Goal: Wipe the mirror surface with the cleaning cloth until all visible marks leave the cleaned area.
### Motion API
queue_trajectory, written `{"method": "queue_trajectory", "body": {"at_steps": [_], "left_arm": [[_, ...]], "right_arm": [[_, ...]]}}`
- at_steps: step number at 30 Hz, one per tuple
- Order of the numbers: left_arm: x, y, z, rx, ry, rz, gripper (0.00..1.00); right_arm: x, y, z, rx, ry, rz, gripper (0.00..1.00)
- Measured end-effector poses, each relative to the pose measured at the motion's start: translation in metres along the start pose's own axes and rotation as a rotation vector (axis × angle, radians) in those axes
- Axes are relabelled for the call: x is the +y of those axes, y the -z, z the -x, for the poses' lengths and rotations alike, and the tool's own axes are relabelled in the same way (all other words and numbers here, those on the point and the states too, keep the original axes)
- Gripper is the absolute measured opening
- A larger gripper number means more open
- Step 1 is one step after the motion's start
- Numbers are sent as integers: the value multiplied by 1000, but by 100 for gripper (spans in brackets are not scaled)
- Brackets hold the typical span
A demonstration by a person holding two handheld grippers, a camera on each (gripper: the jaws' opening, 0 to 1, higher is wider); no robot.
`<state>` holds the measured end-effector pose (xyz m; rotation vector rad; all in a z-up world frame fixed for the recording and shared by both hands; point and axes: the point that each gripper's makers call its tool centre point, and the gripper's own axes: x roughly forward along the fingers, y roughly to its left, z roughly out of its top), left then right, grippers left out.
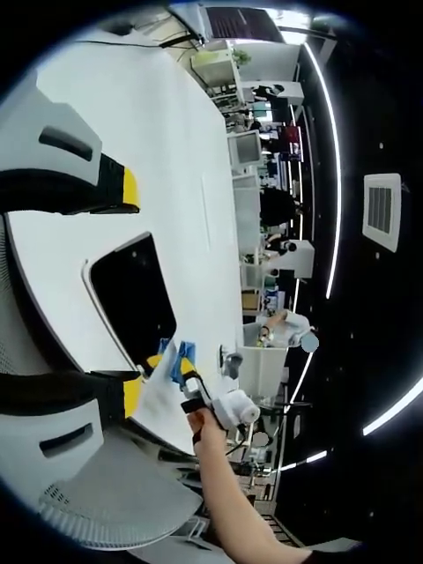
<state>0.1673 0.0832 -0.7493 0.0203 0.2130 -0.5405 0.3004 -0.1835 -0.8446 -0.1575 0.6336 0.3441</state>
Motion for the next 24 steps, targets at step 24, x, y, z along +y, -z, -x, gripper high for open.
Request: {"method": "queue_trajectory", "body": {"at_steps": [24], "left_arm": [[1, 0, 0, -5, -3, -2, 70]], "right_arm": [[-2, 24, -6, 87, 6, -34, 6]]}}
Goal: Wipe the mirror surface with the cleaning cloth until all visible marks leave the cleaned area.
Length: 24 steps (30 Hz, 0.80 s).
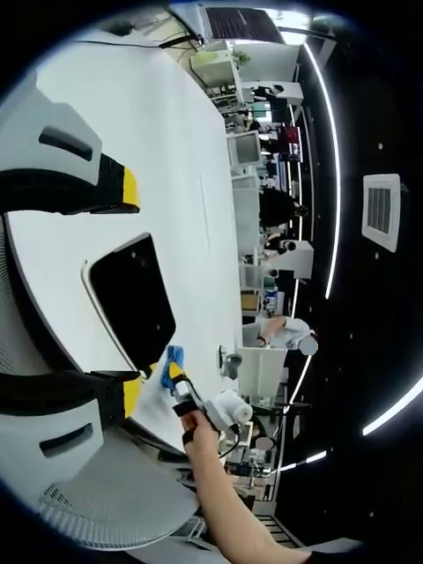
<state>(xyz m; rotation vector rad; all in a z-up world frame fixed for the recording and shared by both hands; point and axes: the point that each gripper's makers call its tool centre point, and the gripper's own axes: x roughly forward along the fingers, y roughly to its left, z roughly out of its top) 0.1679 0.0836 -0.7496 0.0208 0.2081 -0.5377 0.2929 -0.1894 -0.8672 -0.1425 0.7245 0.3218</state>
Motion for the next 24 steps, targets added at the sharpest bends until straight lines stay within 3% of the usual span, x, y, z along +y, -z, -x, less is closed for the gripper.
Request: {"method": "queue_trajectory", "body": {"at_steps": [14, 18, 24], "left_arm": [[-3, -2, 1, -5, 1, 0, 70], [-3, -2, 1, -6, 1, 0, 70], [-2, -2, 1, -9, 2, -1, 70]], "right_arm": [[-4, -2, -4, 10, -16, 15, 12], [-6, -11, 2, -15, -15, 19, 17], [-9, -23, 17, -41, -3, 11, 13]]}}
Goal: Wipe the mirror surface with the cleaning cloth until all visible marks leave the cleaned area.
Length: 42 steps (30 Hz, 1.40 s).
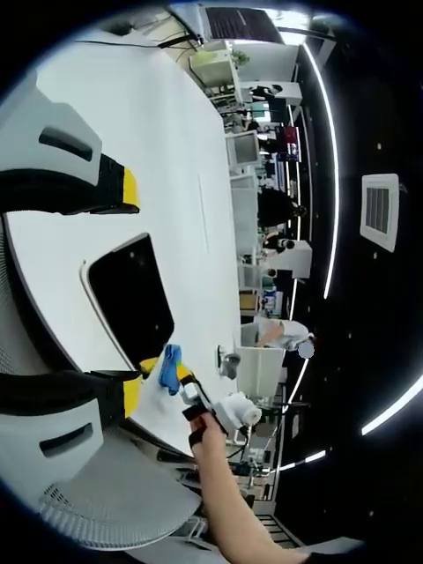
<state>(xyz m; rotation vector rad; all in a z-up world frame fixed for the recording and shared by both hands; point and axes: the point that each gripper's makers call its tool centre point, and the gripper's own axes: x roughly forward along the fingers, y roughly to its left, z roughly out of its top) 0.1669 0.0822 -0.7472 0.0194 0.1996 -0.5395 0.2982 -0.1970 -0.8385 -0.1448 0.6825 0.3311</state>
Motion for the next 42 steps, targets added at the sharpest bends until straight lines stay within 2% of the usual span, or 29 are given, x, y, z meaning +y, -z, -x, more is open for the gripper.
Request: {"method": "queue_trajectory", "body": {"at_steps": [1, 3, 6, 11, 16, 22, 24, 27, 31, 35, 39, 42], "left_arm": [[0, 0, 0, -1, 0, 0, 70], [1, 0, 0, -1, -1, 0, 70], [1, 0, 0, -3, 1, 0, 70], [2, 0, 0, -5, 1, 0, 70], [2, -1, 0, -14, 2, 1, 70], [2, -1, 0, -14, 3, 1, 70], [2, -1, 0, -14, 2, 1, 70], [2, -1, 0, -13, 3, 1, 70], [2, 0, 0, -14, 3, 2, 70], [2, -2, 0, -22, 5, 4, 70], [3, -2, 0, -27, 1, 2, 70], [3, -2, 0, -26, 1, 2, 70]], "right_arm": [[2, -6, 6, -26, -3, 3, 11], [6, -9, 15, -30, -15, 5, 13], [4, -20, 33, -78, 14, 11, 13], [8, -31, 64, -149, 15, 1, 17], [10, -26, 96, -205, 42, -54, 26], [9, -6, 118, -199, 59, -94, 33], [13, -2, 125, -204, 55, -112, 37], [23, 6, 130, -202, 46, -96, 42], [31, 15, 133, -203, 40, -104, 57], [38, 23, 134, -209, 41, -120, 66], [31, 23, 137, -234, 93, -106, 86], [34, 25, 138, -255, 84, -133, 92]]}}
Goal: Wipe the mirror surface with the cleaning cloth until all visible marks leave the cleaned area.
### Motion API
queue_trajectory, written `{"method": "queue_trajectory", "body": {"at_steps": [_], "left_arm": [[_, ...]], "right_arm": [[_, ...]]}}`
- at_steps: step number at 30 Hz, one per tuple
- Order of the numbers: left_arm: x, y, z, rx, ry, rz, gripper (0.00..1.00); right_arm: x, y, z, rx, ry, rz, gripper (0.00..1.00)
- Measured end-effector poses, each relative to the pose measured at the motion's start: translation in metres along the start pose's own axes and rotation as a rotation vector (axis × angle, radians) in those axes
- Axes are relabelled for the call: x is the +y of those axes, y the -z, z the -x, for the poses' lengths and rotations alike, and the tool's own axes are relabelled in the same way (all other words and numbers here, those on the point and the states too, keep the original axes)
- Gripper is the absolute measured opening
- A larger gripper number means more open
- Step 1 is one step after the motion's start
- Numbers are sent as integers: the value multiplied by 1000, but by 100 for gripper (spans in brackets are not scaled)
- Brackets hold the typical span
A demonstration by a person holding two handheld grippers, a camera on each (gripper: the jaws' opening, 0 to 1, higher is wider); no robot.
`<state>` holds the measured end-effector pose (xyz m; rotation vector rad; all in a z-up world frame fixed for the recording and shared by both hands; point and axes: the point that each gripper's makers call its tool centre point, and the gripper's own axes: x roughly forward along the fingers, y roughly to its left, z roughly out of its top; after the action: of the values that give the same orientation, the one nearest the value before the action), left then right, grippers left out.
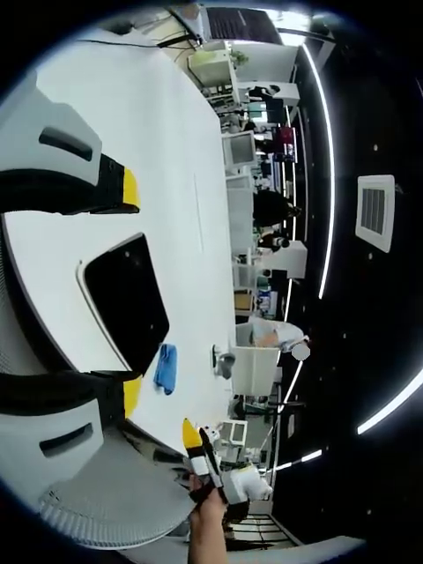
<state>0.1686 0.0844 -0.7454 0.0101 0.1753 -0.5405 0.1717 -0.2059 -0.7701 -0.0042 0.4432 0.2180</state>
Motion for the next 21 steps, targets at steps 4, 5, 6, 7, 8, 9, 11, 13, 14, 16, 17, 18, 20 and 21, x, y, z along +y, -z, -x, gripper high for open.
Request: {"method": "queue_trajectory", "body": {"at_steps": [4, 5, 6, 7, 8, 9, 11, 13, 14, 16, 17, 18, 20, 21], "left_arm": [[0, 0, 0, 1, -1, 1, 71], [0, 1, 0, 3, -1, 1, 71], [0, 2, 0, 10, 2, 2, 72], [0, 2, 0, 12, 1, 2, 73], [0, 2, 0, 11, -1, 2, 74], [1, 2, 0, 11, -3, 0, 74], [3, 2, 0, 10, -11, -2, 74], [3, 3, -1, 19, -15, -2, 75], [4, 4, -2, 27, -16, -2, 76], [4, 6, -2, 42, -21, -3, 77], [5, 7, -2, 44, -22, -3, 77], [5, 7, -1, 46, -23, -4, 77], [5, 7, -2, 52, -27, -5, 78], [5, 8, -2, 56, -29, -6, 78]], "right_arm": [[9, 14, -2, 23, -14, 53, 94], [10, 16, -2, 30, -16, 56, 94], [8, 17, -2, 36, -17, 36, 95], [7, 16, -3, 31, -19, 26, 96], [6, 16, -4, 28, -17, 18, 97], [6, 17, -4, 32, -11, 17, 97], [2, 20, -9, 47, -15, 44, 97], [0, 22, -12, 51, -20, 46, 97], [-1, 23, -14, 54, -25, 38, 97], [0, 26, -13, 63, -36, 17, 97], [0, 28, -13, 66, -39, 1, 97], [-1, 28, -13, 64, -40, -6, 97], [-2, 27, -12, 54, -35, -18, 97], [-2, 26, -12, 53, -33, -18, 97]]}}
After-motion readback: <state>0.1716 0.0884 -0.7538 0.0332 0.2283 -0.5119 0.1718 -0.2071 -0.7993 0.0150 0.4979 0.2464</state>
